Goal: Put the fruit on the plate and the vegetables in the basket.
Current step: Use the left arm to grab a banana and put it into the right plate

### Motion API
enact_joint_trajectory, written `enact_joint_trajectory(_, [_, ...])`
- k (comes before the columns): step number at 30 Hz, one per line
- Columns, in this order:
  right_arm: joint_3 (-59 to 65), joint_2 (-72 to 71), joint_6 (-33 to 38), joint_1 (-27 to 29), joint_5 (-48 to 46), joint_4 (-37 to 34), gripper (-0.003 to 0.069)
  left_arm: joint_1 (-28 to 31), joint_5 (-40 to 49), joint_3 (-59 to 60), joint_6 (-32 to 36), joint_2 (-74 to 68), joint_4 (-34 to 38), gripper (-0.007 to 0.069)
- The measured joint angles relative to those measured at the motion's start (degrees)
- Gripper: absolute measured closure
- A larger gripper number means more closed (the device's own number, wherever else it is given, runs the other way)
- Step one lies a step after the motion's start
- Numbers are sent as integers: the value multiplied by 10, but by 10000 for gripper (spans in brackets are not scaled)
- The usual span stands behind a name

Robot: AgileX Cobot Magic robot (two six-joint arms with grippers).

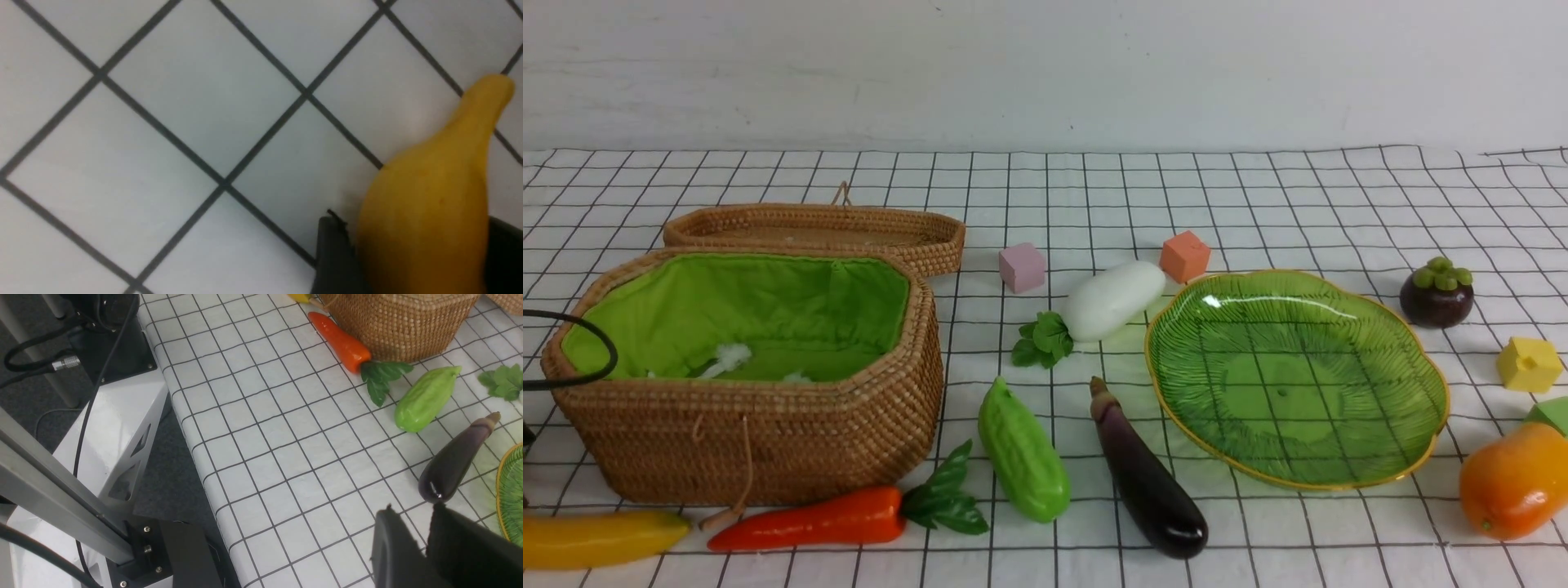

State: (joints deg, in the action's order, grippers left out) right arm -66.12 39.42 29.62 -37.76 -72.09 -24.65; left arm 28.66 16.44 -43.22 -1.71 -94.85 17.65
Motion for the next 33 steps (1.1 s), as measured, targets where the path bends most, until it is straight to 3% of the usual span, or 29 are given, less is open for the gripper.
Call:
enact_joint_trajectory(1, [0,0,0,0,0,0,498,0,3,0,-1,0,-12,302])
enact_joint_trajectory(3, [0,0,0,0,0,0,497,0,9,0,-1,1,-23,323])
enact_joint_trajectory(8, [0,0,0,0,0,0,497,0,61,-11,-14,34,-87,314])
enact_joint_trajectory(13, [0,0,-3,0,0,2,497,0,160,-58,-94,127,-172,314])
enact_joint_trajectory(17, [0,0,-33,0,4,21,497,0,212,-83,-115,211,-182,314])
enact_joint_trajectory(20, [0,1,-101,0,20,74,495,-15,249,-104,-88,329,-135,314])
enact_joint_trajectory(24, [0,2,-176,0,47,133,493,-98,263,-122,-12,397,-45,314])
enact_joint_trajectory(26, [0,2,-248,0,70,187,489,-219,272,-142,39,402,14,314])
enact_joint_trajectory(27, [0,2,-260,0,71,191,489,-228,272,-142,40,400,16,314])
enact_joint_trajectory(28, [0,2,-309,0,75,227,486,-311,265,-157,43,377,22,314])
enact_joint_trajectory(30, [0,2,-334,0,75,246,485,-356,253,-167,41,357,18,314])
enact_joint_trajectory(33, [0,2,-388,0,62,280,484,-511,214,-227,17,245,-39,314])
